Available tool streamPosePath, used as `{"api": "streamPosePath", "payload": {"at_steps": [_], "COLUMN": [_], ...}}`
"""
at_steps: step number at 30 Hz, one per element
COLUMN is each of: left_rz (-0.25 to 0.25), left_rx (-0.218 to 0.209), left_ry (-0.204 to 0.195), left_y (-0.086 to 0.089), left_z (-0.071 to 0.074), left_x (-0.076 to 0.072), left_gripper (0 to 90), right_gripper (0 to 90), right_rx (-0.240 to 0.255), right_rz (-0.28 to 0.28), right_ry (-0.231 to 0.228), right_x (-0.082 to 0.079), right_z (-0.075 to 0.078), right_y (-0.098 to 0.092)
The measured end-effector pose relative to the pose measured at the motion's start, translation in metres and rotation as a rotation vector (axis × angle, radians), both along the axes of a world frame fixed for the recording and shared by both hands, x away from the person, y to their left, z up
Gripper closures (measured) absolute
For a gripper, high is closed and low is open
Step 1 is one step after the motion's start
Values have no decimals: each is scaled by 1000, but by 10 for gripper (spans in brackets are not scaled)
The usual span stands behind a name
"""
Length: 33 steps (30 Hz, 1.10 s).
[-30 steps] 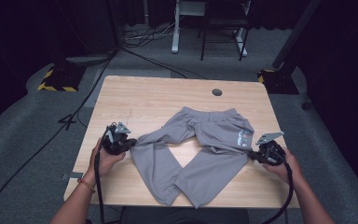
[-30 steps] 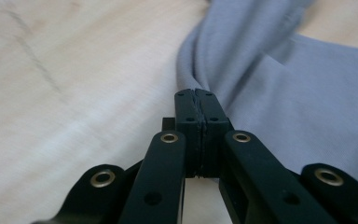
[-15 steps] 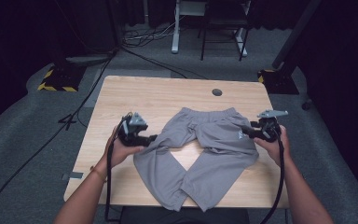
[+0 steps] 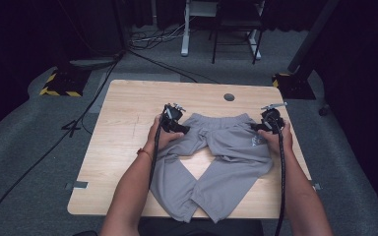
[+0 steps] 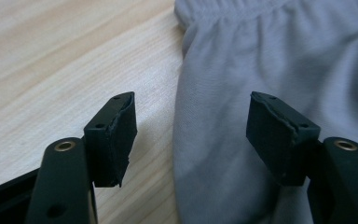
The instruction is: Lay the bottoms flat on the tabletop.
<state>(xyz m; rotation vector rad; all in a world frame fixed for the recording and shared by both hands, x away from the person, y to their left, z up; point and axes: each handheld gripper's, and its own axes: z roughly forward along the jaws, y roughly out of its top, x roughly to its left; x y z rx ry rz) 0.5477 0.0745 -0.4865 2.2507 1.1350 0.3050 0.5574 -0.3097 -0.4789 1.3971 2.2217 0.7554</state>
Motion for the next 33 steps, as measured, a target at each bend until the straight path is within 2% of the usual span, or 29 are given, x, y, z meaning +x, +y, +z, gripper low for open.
{"api": "streamPosePath", "payload": {"at_steps": [2,3,4,6,7,8,11,13,15,17,20,23,27,30,33], "left_rz": [10,22,23,16,7,7,-35,-54,-50,-34,-3,9,16,9,8], "left_rx": [-14,-9,14,13,5,5,-5,-1,19,-1,-55,-66,-87,-90,-95], "left_ry": [-12,-13,-19,-26,-28,-28,-30,-26,-50,-79,-151,-249,-365,-418,-453], "left_y": [-3,-5,-7,-10,-12,-12,-14,-14,-12,-3,15,31,46,53,58], "left_z": [-2,-2,-1,-1,-1,-1,0,1,3,9,30,58,99,125,142], "left_x": [1,1,0,-1,-2,-2,-4,-5,-7,-9,-14,-23,-37,-45,-51], "left_gripper": [353,353,358,417,450,499,662,821,879,883,883,883,883,883,881], "right_gripper": [400,395,397,399,429,490,662,770,840,854,857,857,856,856,853], "right_rx": [10,29,52,58,61,59,47,53,22,20,42,89,117,123,123], "right_rz": [-19,-34,-26,-20,-22,-7,54,115,143,170,166,174,175,179,175], "right_ry": [13,24,32,33,32,30,35,46,15,-23,-94,-160,-248,-301,-341], "right_x": [3,3,4,3,2,1,-3,-6,-11,-15,-20,-27,-36,-40,-42], "right_z": [-3,-4,-6,-7,-7,-7,-4,-3,-1,6,26,51,83,101,114], "right_y": [-2,-4,-5,-6,-5,-4,4,12,21,27,30,31,34,39,45]}}
